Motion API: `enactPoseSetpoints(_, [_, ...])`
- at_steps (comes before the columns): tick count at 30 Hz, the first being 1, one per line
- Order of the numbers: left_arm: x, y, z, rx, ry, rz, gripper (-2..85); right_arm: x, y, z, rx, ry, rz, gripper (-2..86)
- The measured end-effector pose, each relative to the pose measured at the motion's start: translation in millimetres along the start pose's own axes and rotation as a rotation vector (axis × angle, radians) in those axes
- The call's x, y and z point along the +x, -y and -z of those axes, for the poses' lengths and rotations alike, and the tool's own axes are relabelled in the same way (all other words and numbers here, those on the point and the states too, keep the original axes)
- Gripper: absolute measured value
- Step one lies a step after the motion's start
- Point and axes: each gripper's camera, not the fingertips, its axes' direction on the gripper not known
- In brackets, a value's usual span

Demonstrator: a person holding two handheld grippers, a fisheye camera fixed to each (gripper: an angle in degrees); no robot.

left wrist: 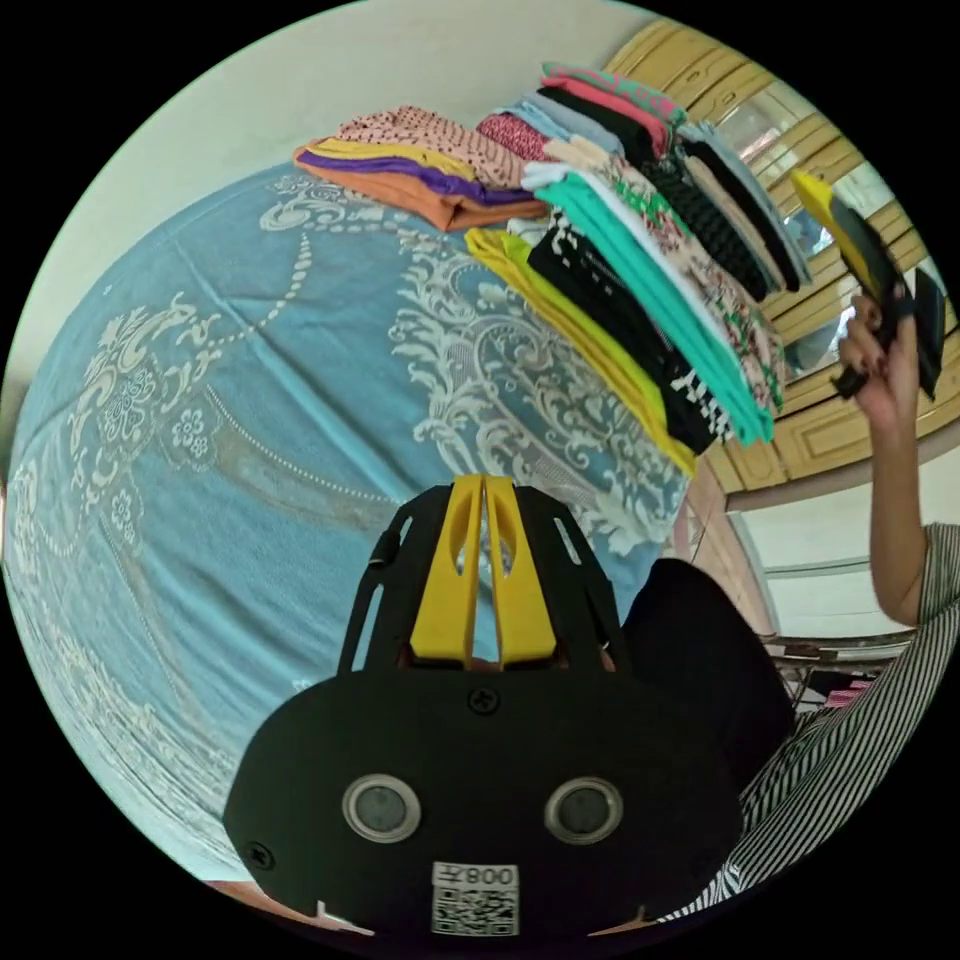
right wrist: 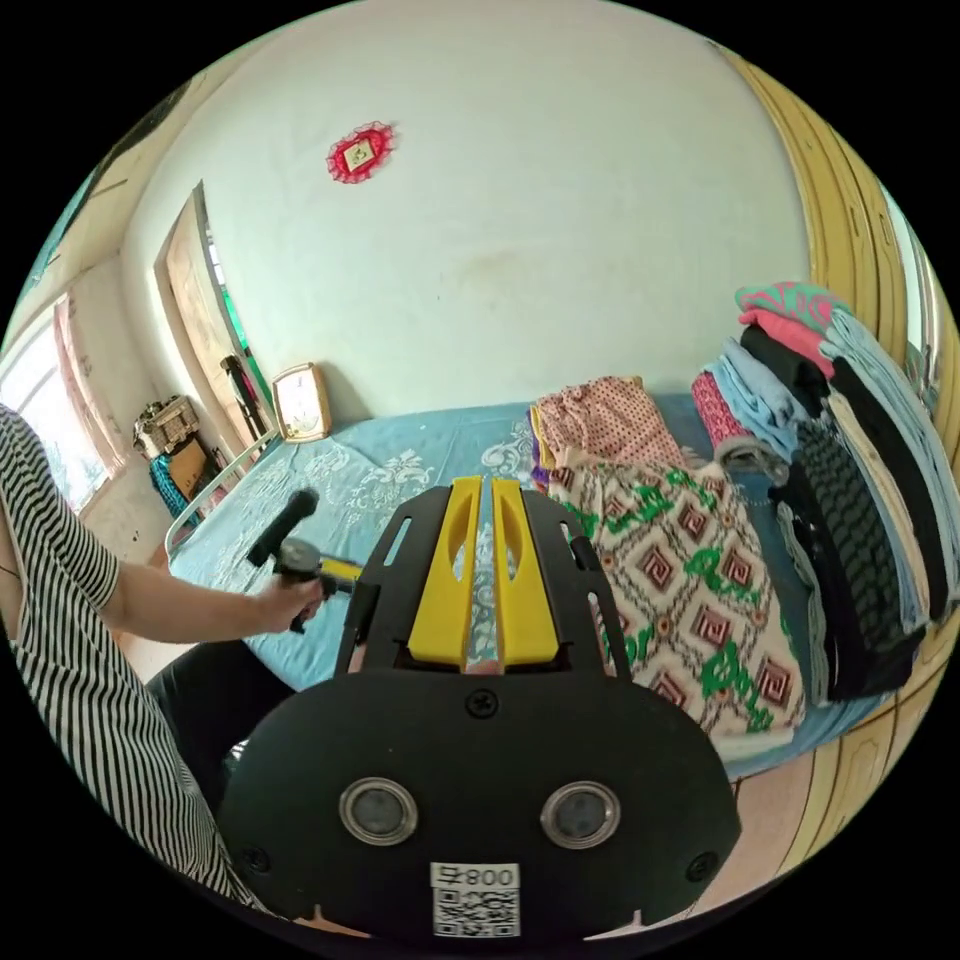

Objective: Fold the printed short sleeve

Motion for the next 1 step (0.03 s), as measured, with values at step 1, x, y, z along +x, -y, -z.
enactPoseSetpoints(1, [6.0,-9.0,-4.1,-0.026,0.031,-0.019,0.2,3.0,15.5,-18.1,0.004,-0.010,0.009,1.9])
